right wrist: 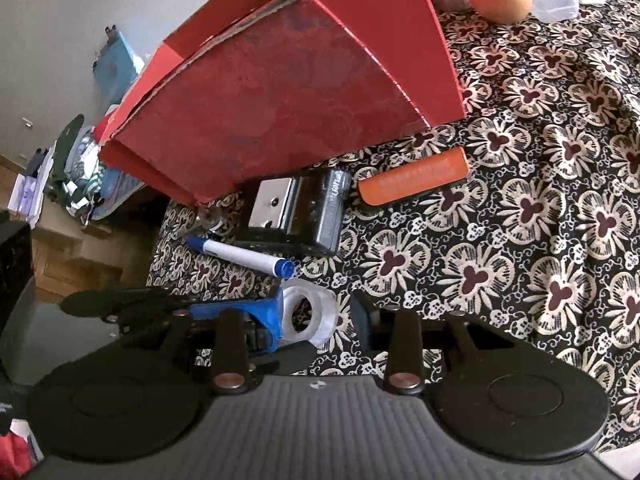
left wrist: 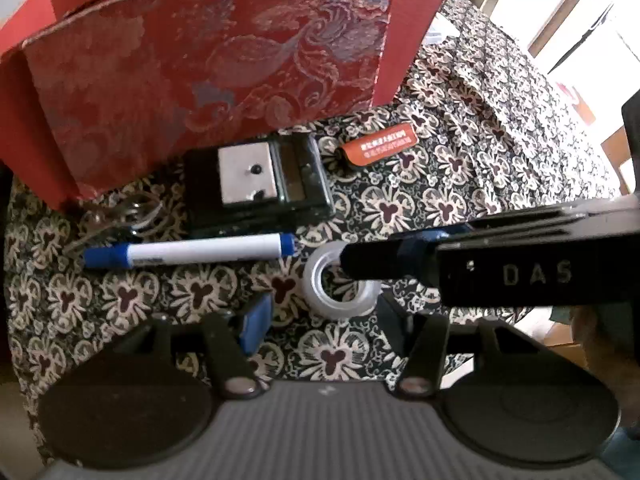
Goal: Organize rigid objects
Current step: 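Grasp the clear tape roll with the right gripper, then lower the tape roll into the red box beside the pine cone and release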
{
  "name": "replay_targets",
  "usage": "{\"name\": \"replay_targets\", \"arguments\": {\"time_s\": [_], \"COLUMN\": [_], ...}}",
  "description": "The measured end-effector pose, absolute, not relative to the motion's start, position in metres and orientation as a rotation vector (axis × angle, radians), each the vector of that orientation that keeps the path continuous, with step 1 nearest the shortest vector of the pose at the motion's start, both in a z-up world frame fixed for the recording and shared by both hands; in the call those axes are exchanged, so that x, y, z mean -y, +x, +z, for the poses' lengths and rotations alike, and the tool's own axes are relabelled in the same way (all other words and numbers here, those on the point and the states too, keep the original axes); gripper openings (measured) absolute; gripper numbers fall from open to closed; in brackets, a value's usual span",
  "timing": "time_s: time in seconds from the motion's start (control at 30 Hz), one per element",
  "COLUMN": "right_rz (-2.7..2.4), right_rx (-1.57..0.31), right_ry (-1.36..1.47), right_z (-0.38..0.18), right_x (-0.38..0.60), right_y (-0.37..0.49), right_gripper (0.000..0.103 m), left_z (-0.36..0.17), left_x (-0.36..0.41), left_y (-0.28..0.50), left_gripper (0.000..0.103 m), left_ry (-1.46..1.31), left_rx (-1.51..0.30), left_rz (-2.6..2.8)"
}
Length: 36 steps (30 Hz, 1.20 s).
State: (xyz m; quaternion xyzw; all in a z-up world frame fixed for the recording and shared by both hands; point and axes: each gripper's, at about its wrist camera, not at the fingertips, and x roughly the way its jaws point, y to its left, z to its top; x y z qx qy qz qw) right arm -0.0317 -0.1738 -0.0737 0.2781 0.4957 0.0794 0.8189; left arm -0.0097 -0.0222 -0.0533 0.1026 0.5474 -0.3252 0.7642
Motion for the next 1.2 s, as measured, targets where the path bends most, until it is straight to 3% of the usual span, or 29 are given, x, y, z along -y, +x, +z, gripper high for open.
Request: {"name": "replay_targets", "arguments": {"time_s": [0.17,0.23,0.67,1.0,1.2], "right_rz": [0.183,0.188,0.184,0.171,0.211], "right_rx": [-1.073,-1.071,-1.072,-0.806,-0.647], "right_ry": [0.562,0.562,0.519,0.358,0.287], "right_z": [-0.078,-0.079,-0.072,0.030,0.075], "right_x": [0.169,0.168,0.166,0.170,0.166], "right_y": [-0.029,-0.029,-0.033,-0.039,0.019], "right_gripper": [0.020,0.019,0.003,0.002,0.002], "left_z": [-0.053,-0.052,-0.037,0.059,0.104], "left_x": [0.021,0.021,0.025,0.022,0.021], "left_y": [-0.009,-0.010,-0.022,-0.013,0.035], "left_gripper": [0.050,0.040,0.035,0.035,0.035], "left_ry": [0.189,0.174,0.225,0.220,0.255], "left_rx": [-1.187,-1.185,-1.115,-0.835,-0.672], "left_rz": [-0.722,-0.740,-0.807,-0.878,-0.790]}}
